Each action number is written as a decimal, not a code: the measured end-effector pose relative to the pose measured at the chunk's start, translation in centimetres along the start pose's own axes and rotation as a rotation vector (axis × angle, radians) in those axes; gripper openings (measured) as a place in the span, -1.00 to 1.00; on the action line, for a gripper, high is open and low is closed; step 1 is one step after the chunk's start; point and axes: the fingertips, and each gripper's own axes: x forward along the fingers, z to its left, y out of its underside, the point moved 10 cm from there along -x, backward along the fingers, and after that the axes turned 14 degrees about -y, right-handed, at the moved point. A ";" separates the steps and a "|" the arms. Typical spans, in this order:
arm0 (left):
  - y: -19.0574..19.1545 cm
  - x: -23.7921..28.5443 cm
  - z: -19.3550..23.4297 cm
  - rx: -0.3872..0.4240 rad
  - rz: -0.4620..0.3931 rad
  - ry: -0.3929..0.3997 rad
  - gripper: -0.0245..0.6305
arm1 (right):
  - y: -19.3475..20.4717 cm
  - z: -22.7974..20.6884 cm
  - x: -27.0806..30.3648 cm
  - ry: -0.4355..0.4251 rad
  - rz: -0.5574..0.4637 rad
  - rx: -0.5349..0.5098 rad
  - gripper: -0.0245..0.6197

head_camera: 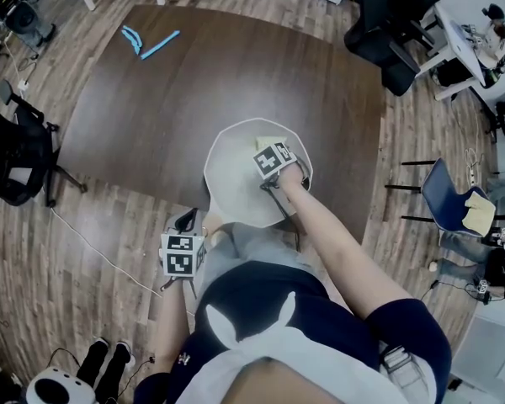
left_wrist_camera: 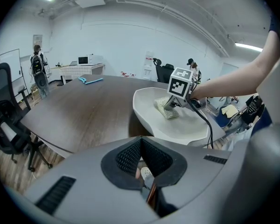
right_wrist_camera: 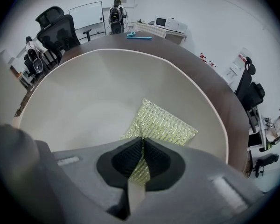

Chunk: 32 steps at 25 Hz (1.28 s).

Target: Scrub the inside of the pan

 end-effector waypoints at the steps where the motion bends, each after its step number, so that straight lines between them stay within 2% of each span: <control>1: 0.0 0.0 0.0 0.000 0.000 0.001 -0.92 | 0.0 0.0 0.0 -0.001 0.020 -0.010 -0.88; 9: 0.0 -0.1 0.0 -0.009 -0.001 -0.003 -0.92 | 0.4 0.1 0.2 -0.015 0.165 -0.091 -0.88; 14: 0.4 0.2 0.1 -0.013 -0.007 -0.011 -0.92 | 0.7 0.1 0.7 -0.032 0.237 -0.108 -0.88; 23: 0.3 0.0 0.1 -0.013 -0.003 -0.019 -0.92 | 1.7 -0.1 0.6 -0.123 0.340 -0.075 -0.88; 28: 0.4 0.1 0.2 -0.015 0.000 -0.025 -0.92 | 2.7 0.5 0.0 -0.174 0.394 0.002 -0.88; 32: 0.3 0.1 0.2 -0.015 0.002 -0.030 -0.92 | 3.2 0.8 -0.1 -0.218 0.419 0.016 -0.88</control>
